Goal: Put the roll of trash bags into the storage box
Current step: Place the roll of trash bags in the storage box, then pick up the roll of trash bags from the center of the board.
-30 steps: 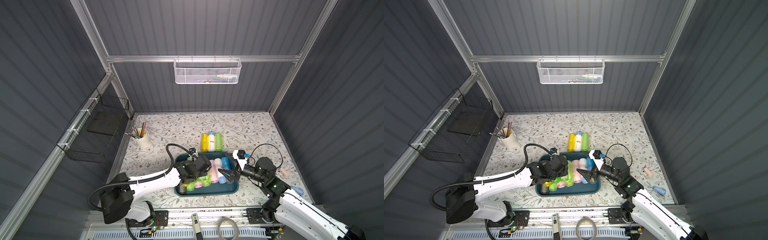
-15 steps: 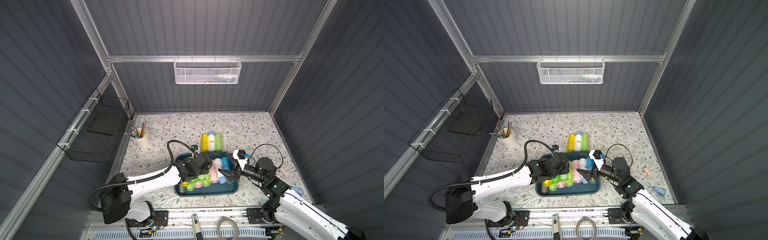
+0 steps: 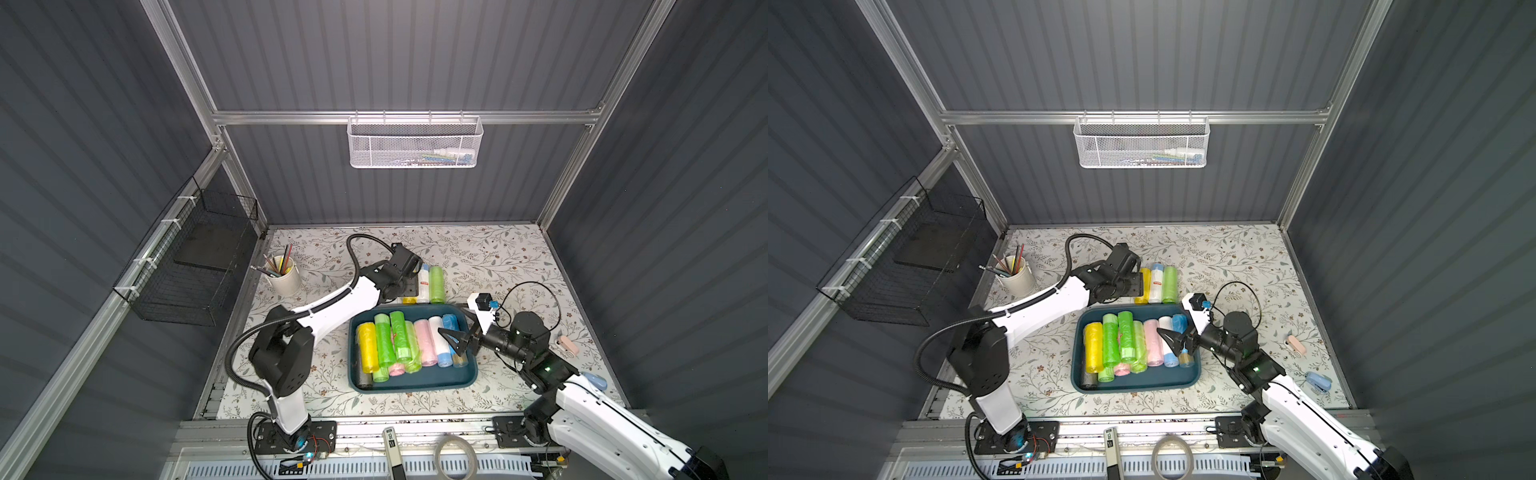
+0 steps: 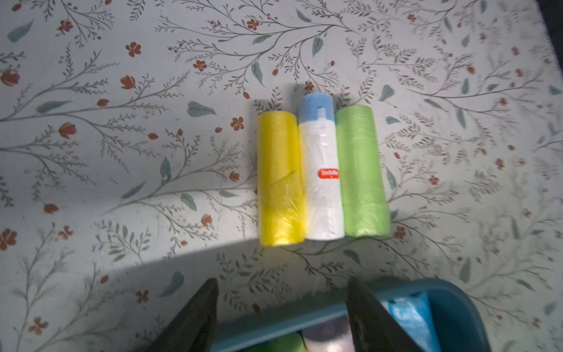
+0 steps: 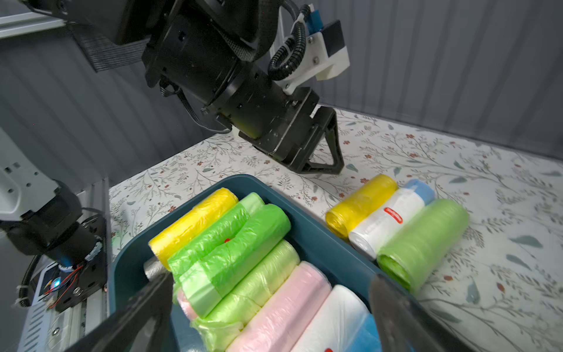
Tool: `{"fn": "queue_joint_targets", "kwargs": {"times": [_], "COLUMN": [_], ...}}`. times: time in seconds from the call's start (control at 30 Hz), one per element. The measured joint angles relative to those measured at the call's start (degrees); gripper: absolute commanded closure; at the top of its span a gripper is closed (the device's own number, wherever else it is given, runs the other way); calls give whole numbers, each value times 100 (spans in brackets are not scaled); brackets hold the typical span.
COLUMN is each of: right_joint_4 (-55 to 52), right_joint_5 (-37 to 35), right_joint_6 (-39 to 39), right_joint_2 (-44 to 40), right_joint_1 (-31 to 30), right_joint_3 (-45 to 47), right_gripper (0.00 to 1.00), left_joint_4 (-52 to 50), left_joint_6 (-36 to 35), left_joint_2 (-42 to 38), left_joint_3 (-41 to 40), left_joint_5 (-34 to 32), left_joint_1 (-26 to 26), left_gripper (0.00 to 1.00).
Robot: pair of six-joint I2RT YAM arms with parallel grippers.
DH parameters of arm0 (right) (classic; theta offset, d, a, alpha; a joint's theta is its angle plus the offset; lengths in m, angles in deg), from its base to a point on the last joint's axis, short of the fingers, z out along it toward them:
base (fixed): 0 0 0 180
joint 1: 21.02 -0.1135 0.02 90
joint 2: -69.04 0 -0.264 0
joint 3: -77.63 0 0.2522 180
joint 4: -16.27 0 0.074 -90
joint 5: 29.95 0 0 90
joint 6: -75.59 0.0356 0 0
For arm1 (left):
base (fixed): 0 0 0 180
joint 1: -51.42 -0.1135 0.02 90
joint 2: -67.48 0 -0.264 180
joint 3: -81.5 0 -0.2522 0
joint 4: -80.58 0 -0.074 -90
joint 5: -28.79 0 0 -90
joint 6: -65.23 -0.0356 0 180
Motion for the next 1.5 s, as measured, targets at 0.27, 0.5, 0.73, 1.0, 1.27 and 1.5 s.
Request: {"fn": "queue_joint_targets", "kwargs": {"times": [0.27,0.5,0.73,1.0,1.27,1.5], "right_joint_4": [-142,-157,-166,-166,-166,-168], "right_joint_5": [-42,-11,15,26,31,33], "right_joint_6": [546,693,728,728,730,728], "right_joint_2": [616,664,623,623,623,623], "right_joint_1": [704,796,800,800,802,802], "right_joint_3": [-118,-146,-146,-146,-146,-146], "right_gripper": [1,1,1,1,1,1], "left_joint_4": [-293,-302,-275,-122,197,262], "left_joint_6": [-699,-800,-813,-791,-752,-745], "left_joint_2": [1469,1971,2142,2168,2015,1589], "left_joint_3": [1005,1198,1344,1344,1056,789], "left_joint_5": [-61,103,188,293,197,31], "left_joint_1": [-144,-358,-455,-496,-527,-529], "left_gripper": [31,32,38,53,59,61]}}
